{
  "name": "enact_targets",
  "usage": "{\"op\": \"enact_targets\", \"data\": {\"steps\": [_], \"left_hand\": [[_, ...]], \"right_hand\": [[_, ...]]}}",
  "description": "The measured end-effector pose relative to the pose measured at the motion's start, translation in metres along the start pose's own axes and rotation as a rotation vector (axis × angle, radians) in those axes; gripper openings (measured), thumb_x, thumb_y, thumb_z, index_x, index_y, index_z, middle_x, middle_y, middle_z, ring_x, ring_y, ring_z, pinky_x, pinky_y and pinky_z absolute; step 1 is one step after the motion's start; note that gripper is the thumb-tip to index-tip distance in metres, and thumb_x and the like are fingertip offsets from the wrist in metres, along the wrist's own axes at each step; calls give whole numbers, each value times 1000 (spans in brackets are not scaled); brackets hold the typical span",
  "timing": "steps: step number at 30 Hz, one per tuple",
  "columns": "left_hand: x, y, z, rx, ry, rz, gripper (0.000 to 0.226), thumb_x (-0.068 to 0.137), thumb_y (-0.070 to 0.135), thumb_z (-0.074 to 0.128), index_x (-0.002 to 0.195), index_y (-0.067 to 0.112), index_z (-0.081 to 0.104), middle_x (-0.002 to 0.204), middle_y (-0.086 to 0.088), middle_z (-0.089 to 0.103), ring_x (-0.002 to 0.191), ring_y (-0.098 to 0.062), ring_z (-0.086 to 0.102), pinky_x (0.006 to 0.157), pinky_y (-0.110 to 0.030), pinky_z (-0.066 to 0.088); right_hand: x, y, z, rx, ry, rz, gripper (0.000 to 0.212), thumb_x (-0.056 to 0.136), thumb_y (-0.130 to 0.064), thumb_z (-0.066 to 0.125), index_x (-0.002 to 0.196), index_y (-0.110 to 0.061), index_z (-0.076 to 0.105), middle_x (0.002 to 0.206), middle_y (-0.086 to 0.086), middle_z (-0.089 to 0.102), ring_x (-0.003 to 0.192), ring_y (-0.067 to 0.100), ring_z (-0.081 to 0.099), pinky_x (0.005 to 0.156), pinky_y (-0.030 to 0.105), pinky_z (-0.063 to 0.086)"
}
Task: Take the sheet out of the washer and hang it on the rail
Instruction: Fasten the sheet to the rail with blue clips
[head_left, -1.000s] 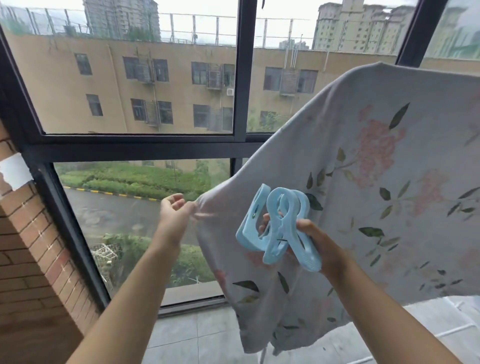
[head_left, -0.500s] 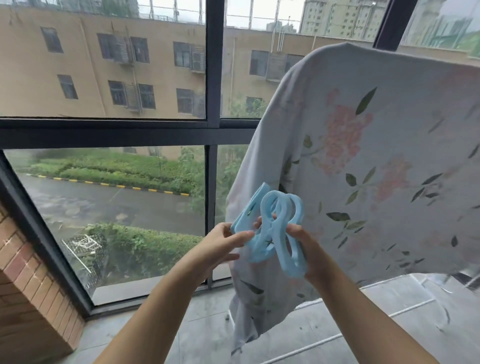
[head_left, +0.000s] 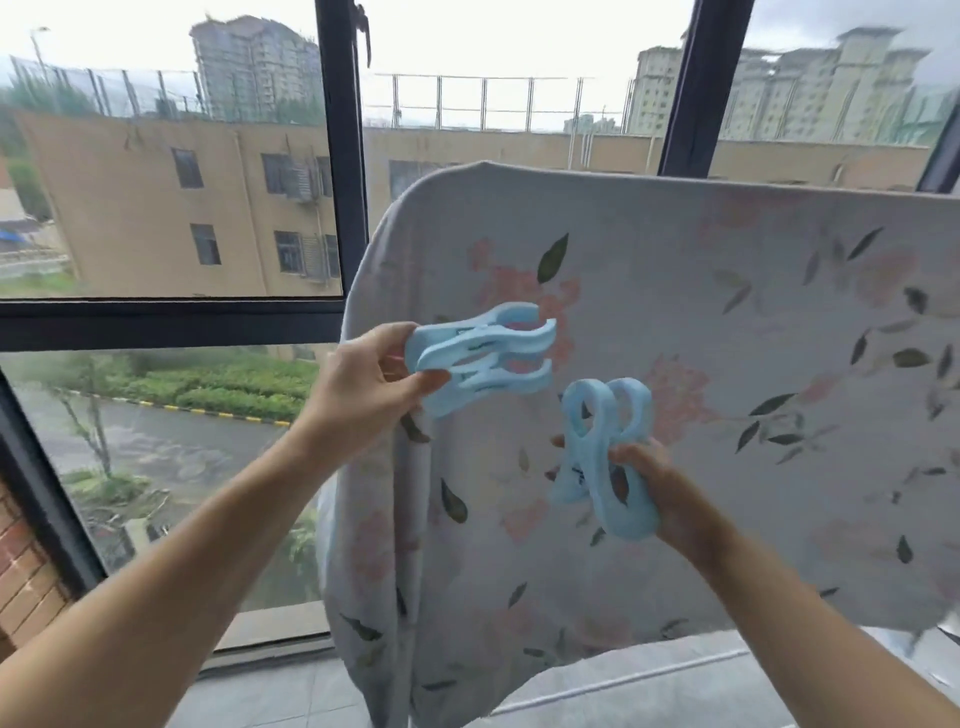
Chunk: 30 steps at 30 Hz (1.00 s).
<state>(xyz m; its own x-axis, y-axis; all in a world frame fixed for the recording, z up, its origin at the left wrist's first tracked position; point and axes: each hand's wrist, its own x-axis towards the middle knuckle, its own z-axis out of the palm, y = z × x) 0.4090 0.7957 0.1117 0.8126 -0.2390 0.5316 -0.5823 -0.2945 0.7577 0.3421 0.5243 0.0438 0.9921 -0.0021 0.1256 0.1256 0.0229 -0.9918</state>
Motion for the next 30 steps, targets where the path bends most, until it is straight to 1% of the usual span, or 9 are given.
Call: {"op": "enact_targets", "data": {"steps": [3,6,10,12,14,17,21,24,30], "left_hand": [[24,58,-4,425,136,270,39,75,21,78,112,16,66,94,1,68,74,-15,63,68,-15,48],[57,114,-12,706,171,469,45,79,16,74,120,7,61,104,-13,66,75,-17,54,74,-23,44],[108,168,-10,903,121,483,31,87,20,66,115,8,61,100,-15,62,83,-29,58,75,-37,47],[123,184,-2,954,91,493,26,88,19,65,110,6,62,96,-15,60,86,-35,60,75,-40,46],[132,197,5,1020,48,472,24,90,15,62,111,3,63,99,-16,60,93,-36,58,78,-39,45],[153,211,13,1048,2,401,21,92,12,58,110,2,64,101,-14,60,94,-30,57,76,-31,40],[178,210,18,1086,-41,369,22,91,16,60,109,4,63,100,-7,60,83,-19,49,73,-26,37],[195,210,27,1118,-139,333,21,92,15,59,108,3,64,82,1,52,83,-18,47,71,-24,35],[237,194,37,1312,-258,330,20,87,25,66,101,10,67,71,8,44,80,-20,54,66,-30,43]], "right_hand": [[13,-32,-37,-192,35,-63,21,58,-13,55,78,-9,60,65,-1,59,63,13,54,65,28,42],[38,-63,-61,-413,68,-170,13,62,-8,56,68,-19,57,68,-16,63,65,3,59,66,25,42],[75,-113,-76,-821,65,-441,8,66,-18,51,72,-22,55,129,0,50,121,12,48,87,17,36],[93,-133,-84,-1006,51,-543,14,75,-8,53,68,-19,49,148,8,35,138,15,34,97,20,31],[110,-149,-89,-1156,64,-608,22,76,2,52,66,-17,46,156,9,21,136,24,38,98,30,38],[133,-172,-101,-1282,96,-621,27,76,0,50,62,-21,40,158,8,16,125,35,49,93,45,45],[154,-193,-112,-1388,67,-528,23,77,-3,51,63,-20,42,159,11,14,132,26,44,94,40,43],[168,-199,-118,-1450,15,-455,12,78,-7,53,71,-17,52,157,10,19,136,21,38,98,37,40],[187,-199,-116,-1498,12,-431,16,74,-5,51,83,-13,61,128,-1,44,100,22,54,88,38,47]]}}
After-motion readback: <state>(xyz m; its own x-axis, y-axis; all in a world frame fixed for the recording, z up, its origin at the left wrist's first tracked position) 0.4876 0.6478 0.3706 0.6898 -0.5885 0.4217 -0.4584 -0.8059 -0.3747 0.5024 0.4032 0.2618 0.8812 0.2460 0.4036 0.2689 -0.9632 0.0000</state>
